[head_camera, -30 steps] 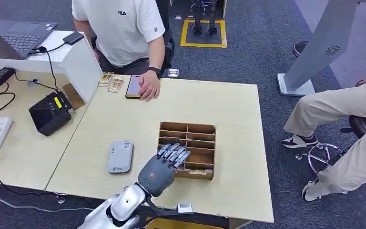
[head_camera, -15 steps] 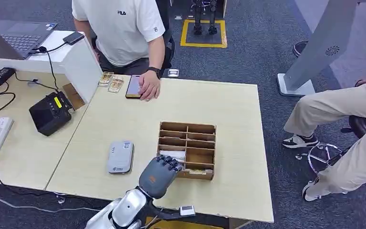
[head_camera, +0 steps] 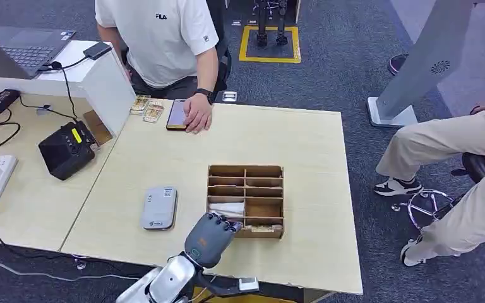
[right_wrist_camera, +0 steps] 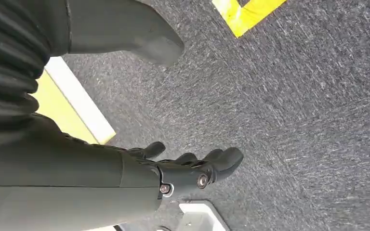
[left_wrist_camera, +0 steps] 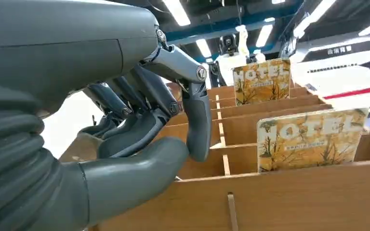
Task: Pass the card to the sensor for recognition and then transmit it.
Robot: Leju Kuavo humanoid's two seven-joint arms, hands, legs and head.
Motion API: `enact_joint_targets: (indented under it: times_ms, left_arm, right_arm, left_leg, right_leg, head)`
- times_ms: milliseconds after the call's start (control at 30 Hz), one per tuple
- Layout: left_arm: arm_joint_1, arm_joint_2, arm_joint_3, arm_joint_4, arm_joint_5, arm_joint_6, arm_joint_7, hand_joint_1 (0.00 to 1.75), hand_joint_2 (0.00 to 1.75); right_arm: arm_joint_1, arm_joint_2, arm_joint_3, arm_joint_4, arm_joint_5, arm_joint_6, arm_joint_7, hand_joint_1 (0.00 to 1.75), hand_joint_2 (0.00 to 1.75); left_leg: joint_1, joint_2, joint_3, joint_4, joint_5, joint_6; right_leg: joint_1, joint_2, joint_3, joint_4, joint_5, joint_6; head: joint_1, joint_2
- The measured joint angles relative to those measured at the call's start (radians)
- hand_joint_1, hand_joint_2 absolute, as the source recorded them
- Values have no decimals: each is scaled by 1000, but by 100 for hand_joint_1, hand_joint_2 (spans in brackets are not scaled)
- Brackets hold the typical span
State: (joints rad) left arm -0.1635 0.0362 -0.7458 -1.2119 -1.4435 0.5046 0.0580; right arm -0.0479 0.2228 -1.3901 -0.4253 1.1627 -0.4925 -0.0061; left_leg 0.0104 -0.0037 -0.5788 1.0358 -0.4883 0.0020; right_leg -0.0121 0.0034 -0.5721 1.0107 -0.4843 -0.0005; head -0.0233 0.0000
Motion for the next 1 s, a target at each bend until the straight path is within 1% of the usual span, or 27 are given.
enact_joint_targets:
  times_ms: [100, 200, 267, 367, 533, 667, 800, 1000]
  left_arm:
    - [10, 1, 0, 2, -37, 52, 16, 0, 175]
    - [25, 0, 0, 2, -49, 146, 34, 0, 175]
    - [35, 1, 3, -8, -52, 175, 43, 0, 175]
    - [44, 12, 3, -53, -52, 180, 81, 0, 175]
    - [45, 52, 3, -144, -53, 185, 128, 0, 175]
    - [44, 72, 3, -195, -53, 185, 136, 0, 175]
    - [44, 90, 3, -222, -53, 185, 146, 0, 175]
    - [54, 91, 3, -224, -53, 185, 103, 0, 175]
  right_arm:
    - [0, 0, 0, 0, 2, 0, 0, 0, 175]
    - [0, 0, 0, 1, 9, -1, -3, 0, 175]
    - [0, 0, 0, 5, 16, -3, -7, 0, 175]
    - [-1, 0, 0, 13, 17, -7, -14, 0, 175]
    - [-2, -6, 0, 29, 18, -13, -20, 0, 175]
    - [-3, -10, 0, 38, 17, -22, -20, 0, 175]
    - [-4, -13, 0, 47, 16, -23, -20, 0, 175]
    - [-5, -20, 0, 66, 11, -26, -21, 0, 175]
  left_leg:
    - [0, 0, 0, 0, 0, 0]
    - [0, 0, 0, 0, 0, 0]
    - [0, 0, 0, 0, 0, 0]
    - [0, 0, 0, 0, 0, 0]
    - [0, 0, 0, 0, 0, 0]
    - [0, 0, 0, 0, 0, 0]
    - [0, 0, 0, 0, 0, 0]
    - [0, 0, 0, 0, 0, 0]
  right_leg:
    - [0, 0, 0, 0, 0, 0]
    - [0, 0, 0, 0, 0, 0]
    - [0, 0, 0, 0, 0, 0]
    - [0, 0, 0, 0, 0, 0]
    - [0, 0, 0, 0, 0, 0]
    - [0, 0, 0, 0, 0, 0]
    - [0, 0, 0, 0, 0, 0]
    - [0, 0, 0, 0, 0, 0]
  head:
    - [0, 0]
    - [0, 0]
    - [0, 0]
    - [0, 0]
    - [0, 0]
    - [0, 0]
    - [0, 0]
    - [0, 0]
